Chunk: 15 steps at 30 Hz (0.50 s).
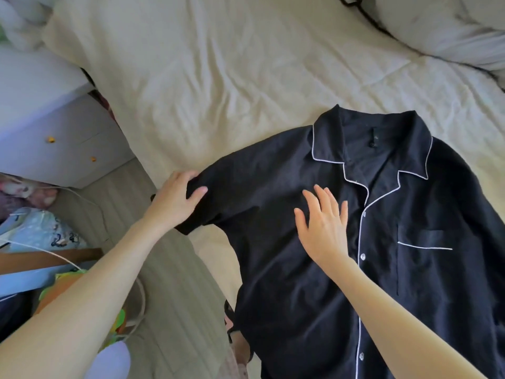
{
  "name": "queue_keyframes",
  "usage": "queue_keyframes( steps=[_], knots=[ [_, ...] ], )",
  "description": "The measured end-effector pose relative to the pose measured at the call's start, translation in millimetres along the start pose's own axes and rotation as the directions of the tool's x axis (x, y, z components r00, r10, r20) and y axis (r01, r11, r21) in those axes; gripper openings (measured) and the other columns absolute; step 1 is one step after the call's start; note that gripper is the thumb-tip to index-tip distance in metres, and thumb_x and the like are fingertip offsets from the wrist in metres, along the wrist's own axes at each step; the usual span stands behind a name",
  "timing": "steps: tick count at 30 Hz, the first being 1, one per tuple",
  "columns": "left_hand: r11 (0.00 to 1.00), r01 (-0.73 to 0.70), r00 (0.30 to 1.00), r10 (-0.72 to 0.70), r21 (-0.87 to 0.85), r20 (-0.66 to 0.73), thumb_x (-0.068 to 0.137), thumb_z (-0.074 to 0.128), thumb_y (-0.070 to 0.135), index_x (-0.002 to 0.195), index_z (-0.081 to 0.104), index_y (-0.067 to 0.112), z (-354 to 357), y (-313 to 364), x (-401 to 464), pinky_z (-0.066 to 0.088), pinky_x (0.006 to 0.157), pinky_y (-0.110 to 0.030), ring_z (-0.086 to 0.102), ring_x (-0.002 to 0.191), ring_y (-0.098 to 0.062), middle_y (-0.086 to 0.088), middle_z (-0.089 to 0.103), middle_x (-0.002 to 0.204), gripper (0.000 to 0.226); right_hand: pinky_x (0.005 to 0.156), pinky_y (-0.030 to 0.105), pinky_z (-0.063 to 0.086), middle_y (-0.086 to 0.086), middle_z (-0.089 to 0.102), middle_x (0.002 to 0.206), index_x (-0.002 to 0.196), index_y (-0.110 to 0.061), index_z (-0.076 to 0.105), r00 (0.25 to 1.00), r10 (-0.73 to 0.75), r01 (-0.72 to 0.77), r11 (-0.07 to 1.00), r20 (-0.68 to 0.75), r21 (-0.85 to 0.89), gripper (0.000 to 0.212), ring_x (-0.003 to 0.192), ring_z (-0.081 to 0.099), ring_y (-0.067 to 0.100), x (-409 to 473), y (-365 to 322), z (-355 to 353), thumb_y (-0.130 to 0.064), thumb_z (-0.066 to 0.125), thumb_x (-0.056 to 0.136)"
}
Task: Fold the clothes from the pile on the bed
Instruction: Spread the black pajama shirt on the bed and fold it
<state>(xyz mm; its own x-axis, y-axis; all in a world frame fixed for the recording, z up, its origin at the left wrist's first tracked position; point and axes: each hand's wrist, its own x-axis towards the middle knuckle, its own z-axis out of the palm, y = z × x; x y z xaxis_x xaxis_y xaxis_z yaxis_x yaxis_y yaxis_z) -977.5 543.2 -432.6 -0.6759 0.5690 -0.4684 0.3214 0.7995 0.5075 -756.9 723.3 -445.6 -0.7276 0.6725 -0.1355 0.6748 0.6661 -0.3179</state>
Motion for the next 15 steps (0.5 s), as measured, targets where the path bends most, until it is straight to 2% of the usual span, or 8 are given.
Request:
queue_keyframes(
  steps=[2, 4, 7, 10, 12, 15],
  knots=[
    [0.992, -0.109, 0.989, 0.102, -0.063, -0.106, 0.097, 0.046, 0.034, 0.136, 0.043, 0.014, 0, 25, 28, 0.039, 0.097, -0.031, 0.048, 0.123, -0.02, -0.004, 0.046, 0.137, 0.044, 0.109, 0.059, 0.023, 0.018, 0.049, 0.138, 0.128, -0.004, 0.056, 0.99, -0.068, 0.065, 0.998, -0.125, -0.025, 0.041, 0.133, 0.041, 0.035, 20, 1, -7, -0.021, 0.06, 0.091],
    [0.984, -0.156, 0.982, 0.145, -0.09, -0.117, 0.097, 0.047, 0.035, 0.13, 0.049, 0.014, 1, 47, 56, 0.042, 0.095, -0.03, 0.054, 0.114, -0.017, -0.002, 0.054, 0.127, 0.039, 0.11, 0.057, 0.022, 0.018, 0.048, 0.14, 0.131, -0.004, 0.053, 0.979, -0.094, 0.084, 0.995, -0.182, -0.061, 0.043, 0.133, 0.041, 0.036, 45, 5, -16, -0.021, 0.058, 0.092],
    [0.982, -0.144, 0.989, 0.145, -0.119, 0.0, 0.091, 0.057, 0.041, 0.111, 0.058, 0.019, 4, 70, 83, 0.043, 0.081, -0.023, 0.055, 0.088, -0.008, 0.008, 0.059, 0.096, 0.03, 0.116, 0.049, 0.011, 0.013, 0.028, 0.154, 0.145, -0.01, 0.035, 0.997, -0.068, 0.062, 0.991, -0.048, -0.115, 0.051, 0.144, 0.02, 0.03, 83, 11, -23, -0.03, 0.044, 0.099],
    [0.979, -0.181, 0.981, 0.186, -0.096, 0.047, 0.088, 0.063, 0.033, 0.094, 0.06, 0.018, 5, 79, 98, 0.035, 0.062, -0.012, 0.049, 0.07, -0.001, 0.011, 0.053, 0.075, 0.016, 0.118, 0.041, 0.006, 0.007, 0.01, 0.159, 0.151, -0.014, 0.016, 0.992, -0.045, 0.059, 0.991, 0.114, -0.12, 0.056, 0.147, 0.004, 0.023, 109, 16, -23, -0.038, 0.03, 0.102],
    [0.963, -0.184, 0.983, 0.177, -0.197, -0.05, 0.09, 0.061, 0.028, 0.089, 0.06, 0.016, 1, 79, 103, 0.034, 0.057, -0.008, 0.047, 0.064, -0.002, 0.009, 0.051, 0.071, 0.012, 0.118, 0.039, 0.006, 0.006, 0.008, 0.16, 0.152, -0.014, 0.013, 0.99, -0.018, 0.025, 0.998, 0.138, -0.049, 0.057, 0.147, 0.003, 0.023, 120, 16, -22, -0.039, 0.027, 0.102],
    [0.938, -0.239, 0.962, 0.193, -0.25, -0.194, 0.092, 0.058, 0.024, 0.088, 0.061, 0.014, -2, 76, 104, 0.033, 0.056, -0.004, 0.045, 0.064, -0.005, 0.007, 0.051, 0.069, 0.011, 0.115, 0.032, 0.013, 0.008, 0.019, 0.157, 0.149, -0.009, 0.023, 0.994, 0.106, -0.111, 0.963, 0.036, 0.247, 0.056, 0.145, 0.014, 0.022, 140, 16, -26, -0.037, 0.035, 0.101]
  ],
)
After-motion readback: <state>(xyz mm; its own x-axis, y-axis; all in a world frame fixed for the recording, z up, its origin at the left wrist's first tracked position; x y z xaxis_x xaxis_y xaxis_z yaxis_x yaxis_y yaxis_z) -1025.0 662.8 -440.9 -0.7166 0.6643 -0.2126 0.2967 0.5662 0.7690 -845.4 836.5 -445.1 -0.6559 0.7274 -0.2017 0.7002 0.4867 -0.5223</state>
